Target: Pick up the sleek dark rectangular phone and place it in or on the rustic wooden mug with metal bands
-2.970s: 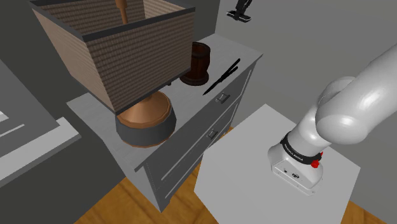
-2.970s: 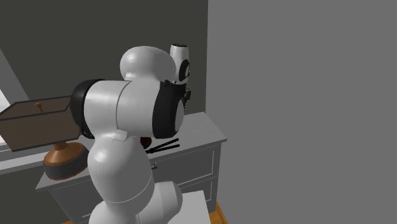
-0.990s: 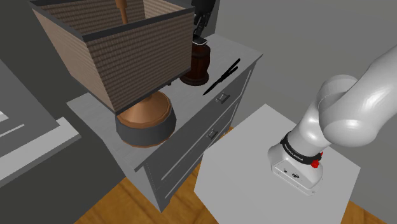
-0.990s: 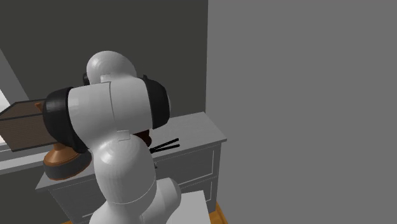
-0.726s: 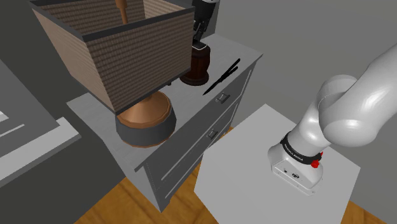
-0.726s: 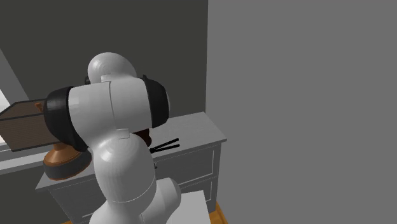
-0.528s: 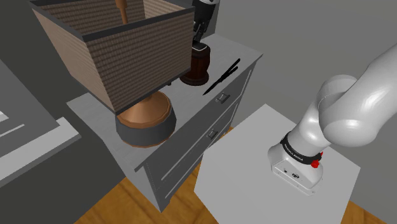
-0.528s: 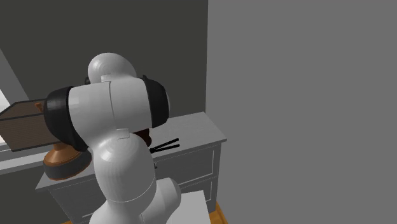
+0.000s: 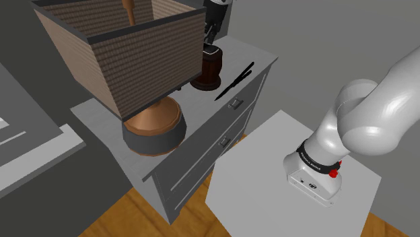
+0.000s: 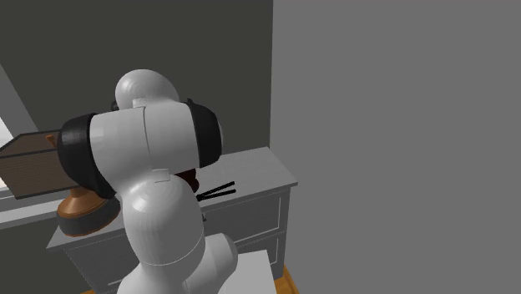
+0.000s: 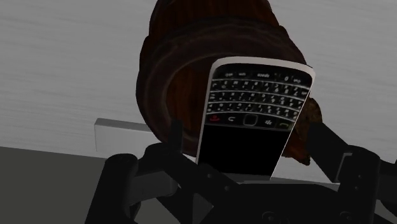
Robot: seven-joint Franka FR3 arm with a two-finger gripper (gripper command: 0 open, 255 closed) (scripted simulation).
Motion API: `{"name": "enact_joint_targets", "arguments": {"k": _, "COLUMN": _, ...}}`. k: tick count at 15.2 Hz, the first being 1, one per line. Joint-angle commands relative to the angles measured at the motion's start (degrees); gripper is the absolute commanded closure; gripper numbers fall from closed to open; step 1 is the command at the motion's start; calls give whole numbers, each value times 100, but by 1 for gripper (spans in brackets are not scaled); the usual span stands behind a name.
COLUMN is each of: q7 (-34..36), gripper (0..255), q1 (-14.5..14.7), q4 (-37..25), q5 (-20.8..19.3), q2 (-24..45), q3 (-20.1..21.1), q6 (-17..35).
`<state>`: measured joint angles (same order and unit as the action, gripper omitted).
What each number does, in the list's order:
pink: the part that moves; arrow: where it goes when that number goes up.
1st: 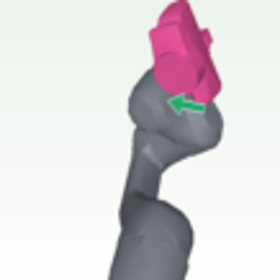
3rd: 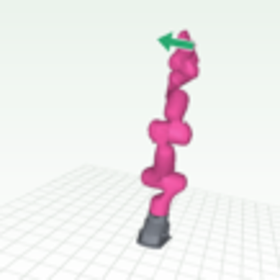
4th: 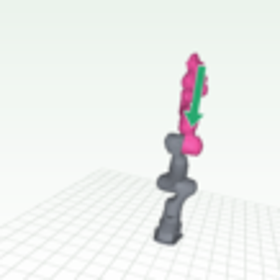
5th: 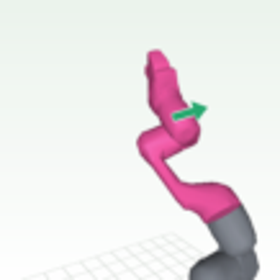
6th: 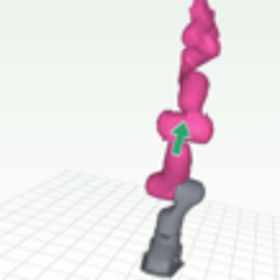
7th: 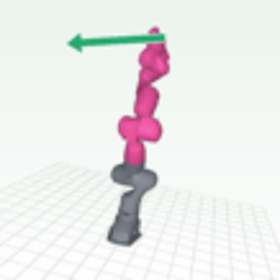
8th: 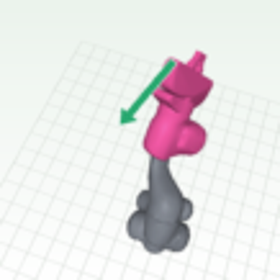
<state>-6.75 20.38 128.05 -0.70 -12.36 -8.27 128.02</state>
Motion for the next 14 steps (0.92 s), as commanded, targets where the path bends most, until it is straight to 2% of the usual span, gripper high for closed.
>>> {"name": "enact_joint_targets", "arguments": {"k": 1, "q7": 0, "gripper": 0, "q1": 0, "q4": 0, "q5": 0, "q2": 0, "q3": 0, "q6": 0}}
{"name": "enact_joint_targets", "arguments": {"k": 2, "q7": 0, "gripper": 0, "q1": 0, "q4": 0, "q5": 0, "q2": 0, "q3": 0, "q6": 0}}
{"name": "enact_joint_targets", "arguments": {"k": 6, "q7": 36, "gripper": 0, "q1": -10, "q4": -384, "q5": -47, "q2": -340, "q3": 27, "q6": -722}}
{"name": "enact_joint_targets", "arguments": {"k": 14, "q7": 36, "gripper": 0, "q1": -10, "q4": -384, "q5": -47, "q2": -340, "q3": 27, "q6": -722}}
